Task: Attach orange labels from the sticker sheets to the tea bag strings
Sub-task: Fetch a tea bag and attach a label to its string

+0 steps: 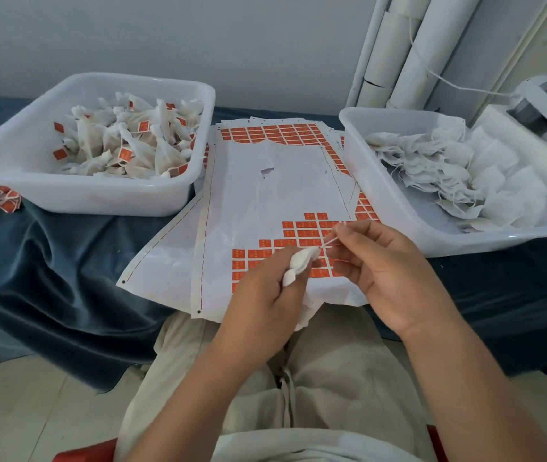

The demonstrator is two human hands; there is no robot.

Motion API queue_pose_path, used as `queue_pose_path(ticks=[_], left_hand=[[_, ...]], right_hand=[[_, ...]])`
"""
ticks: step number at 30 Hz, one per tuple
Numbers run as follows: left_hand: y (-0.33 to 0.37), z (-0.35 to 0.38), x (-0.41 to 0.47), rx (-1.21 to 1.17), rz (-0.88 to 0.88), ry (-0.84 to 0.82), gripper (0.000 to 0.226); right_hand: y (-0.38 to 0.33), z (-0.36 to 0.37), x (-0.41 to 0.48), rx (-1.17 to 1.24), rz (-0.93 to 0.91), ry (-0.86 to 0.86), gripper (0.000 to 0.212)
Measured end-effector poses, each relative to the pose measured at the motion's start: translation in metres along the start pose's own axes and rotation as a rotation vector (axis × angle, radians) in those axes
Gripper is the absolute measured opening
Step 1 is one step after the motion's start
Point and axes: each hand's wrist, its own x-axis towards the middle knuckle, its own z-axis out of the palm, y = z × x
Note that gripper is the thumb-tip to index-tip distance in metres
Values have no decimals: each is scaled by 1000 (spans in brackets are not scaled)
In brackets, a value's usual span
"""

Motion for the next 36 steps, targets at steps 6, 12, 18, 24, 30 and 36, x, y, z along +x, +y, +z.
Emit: queue_pose_path(ticks=[6, 12, 18, 24, 30, 36], left_hand=[[-2, -2, 5, -150, -73, -95, 25], [-2, -9, 7, -138, -38, -216, 39], [0, -12, 6, -242, -107, -331, 52], [0, -10, 7, -169, -39, -263, 50], [7, -11, 3, -155, 38, -263, 30], [14, -1, -4, -129, 32, -189, 33]], right_hand=[[9, 1, -6, 18, -105, 49, 10], [10, -1, -6, -37, -222, 80, 9], [8, -5, -4, 84, -281, 146, 15], [0, -6, -10, -25, -278, 66, 11], [2, -1, -10, 202, -160, -10, 26], [3, 2, -8, 242, -168, 8, 17]])
